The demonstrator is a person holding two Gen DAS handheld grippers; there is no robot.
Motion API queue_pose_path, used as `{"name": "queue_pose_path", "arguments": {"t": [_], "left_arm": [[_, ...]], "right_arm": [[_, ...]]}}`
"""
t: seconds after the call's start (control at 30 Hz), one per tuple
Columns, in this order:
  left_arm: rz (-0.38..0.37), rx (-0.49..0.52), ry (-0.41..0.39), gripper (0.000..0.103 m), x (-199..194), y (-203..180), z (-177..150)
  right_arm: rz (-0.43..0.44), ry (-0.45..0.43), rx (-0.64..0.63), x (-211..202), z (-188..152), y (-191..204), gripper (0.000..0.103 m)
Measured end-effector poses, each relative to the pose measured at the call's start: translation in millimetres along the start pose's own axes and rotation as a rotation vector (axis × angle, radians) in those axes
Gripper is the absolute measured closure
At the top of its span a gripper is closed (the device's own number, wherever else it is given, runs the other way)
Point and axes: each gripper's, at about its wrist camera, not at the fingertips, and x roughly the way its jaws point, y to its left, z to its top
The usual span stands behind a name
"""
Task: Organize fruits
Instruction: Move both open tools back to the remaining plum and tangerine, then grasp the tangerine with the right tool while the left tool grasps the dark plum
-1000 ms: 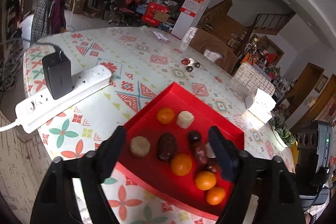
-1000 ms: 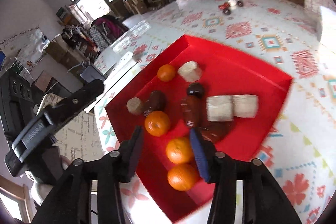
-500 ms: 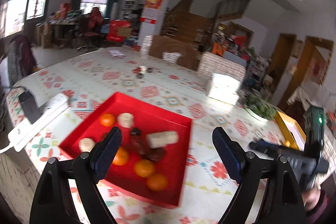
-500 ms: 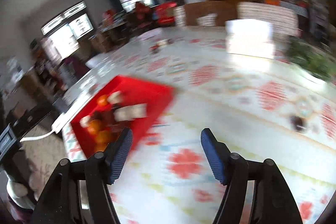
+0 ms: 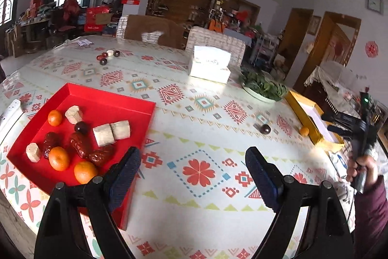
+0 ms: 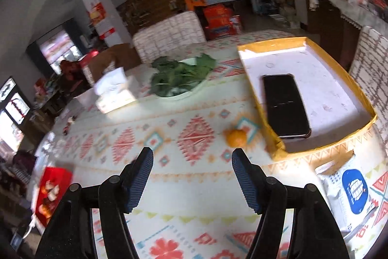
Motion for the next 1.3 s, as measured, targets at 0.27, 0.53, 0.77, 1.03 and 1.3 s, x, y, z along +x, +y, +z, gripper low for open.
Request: {"name": "queue_pose_path", "arguments": {"t": [0.27, 0.53, 0.77, 1.03, 1.3], "left_arm": [[0.038, -0.017, -0.006, 0.016, -5, 9, 0], [0.028, 0.012, 0.034, 0.016, 10, -3, -3], [0.024, 0.054, 0.066, 0.016, 23, -20, -6], [0.081, 0.091, 0.1, 0.016, 35, -29, -13], [0.119, 0.11, 0.133, 0.016, 42, -30, -19]], "right_arm": [[-0.167, 0.075, -0.028, 71, 7, -16, 0.031], [-0.248, 0.092, -0.038, 96, 1, -23, 0.031], [-0.284, 0.093, -0.025, 107, -4, -28, 0.043], [-0.314, 0.083, -0.052, 109, -6, -25, 0.065], [-0.253, 0.096, -0.075, 102, -20, -9, 0.065]]}}
